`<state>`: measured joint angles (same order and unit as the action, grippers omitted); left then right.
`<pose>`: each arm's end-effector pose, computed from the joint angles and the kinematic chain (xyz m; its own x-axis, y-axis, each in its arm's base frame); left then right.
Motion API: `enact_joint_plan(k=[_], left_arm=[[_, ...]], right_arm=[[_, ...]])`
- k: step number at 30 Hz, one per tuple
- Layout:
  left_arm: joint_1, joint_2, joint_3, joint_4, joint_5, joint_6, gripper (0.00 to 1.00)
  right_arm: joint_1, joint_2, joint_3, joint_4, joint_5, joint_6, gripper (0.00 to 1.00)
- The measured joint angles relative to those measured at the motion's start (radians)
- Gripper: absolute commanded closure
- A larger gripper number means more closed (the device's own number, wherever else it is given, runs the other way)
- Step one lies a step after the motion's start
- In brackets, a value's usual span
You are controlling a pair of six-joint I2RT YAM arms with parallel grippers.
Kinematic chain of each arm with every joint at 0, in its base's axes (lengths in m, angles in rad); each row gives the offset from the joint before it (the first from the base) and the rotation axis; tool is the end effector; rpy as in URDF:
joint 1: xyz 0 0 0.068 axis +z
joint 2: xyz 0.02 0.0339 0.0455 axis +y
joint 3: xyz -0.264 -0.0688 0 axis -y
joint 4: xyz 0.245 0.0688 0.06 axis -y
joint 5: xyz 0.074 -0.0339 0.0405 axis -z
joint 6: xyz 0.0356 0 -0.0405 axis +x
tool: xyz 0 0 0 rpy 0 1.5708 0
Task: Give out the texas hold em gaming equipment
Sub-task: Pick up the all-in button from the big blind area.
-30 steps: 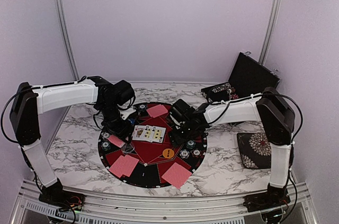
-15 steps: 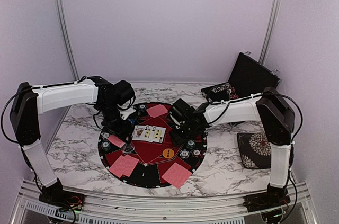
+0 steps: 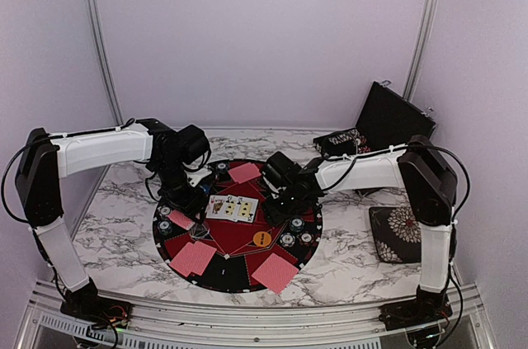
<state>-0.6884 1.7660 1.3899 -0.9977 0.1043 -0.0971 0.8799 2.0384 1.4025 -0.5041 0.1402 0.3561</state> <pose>0.2622 -0.2205 0.2310 -0.8165 0.5469 -0.1849 0.5711 0.8120 -0.1206 0.2698 0.3185 0.1527 -0.7958 -0.4207 -0.4357 -0.4785 0.8777 0.0266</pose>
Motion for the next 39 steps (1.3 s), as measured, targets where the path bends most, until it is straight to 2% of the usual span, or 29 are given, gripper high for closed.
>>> enact_joint_plan(k=[21,39], left_arm=[[0.0,0.0,0.0,0.001,0.0,0.0,0.54],[0.0,0.0,0.0,0.002,0.0,0.0,0.54]], right_arm=[[0.0,0.042,0.079,-0.125,-0.011,0.046,0.27],[-0.002,0.042,0.086,-0.151,-0.018,0.06,0.31]])
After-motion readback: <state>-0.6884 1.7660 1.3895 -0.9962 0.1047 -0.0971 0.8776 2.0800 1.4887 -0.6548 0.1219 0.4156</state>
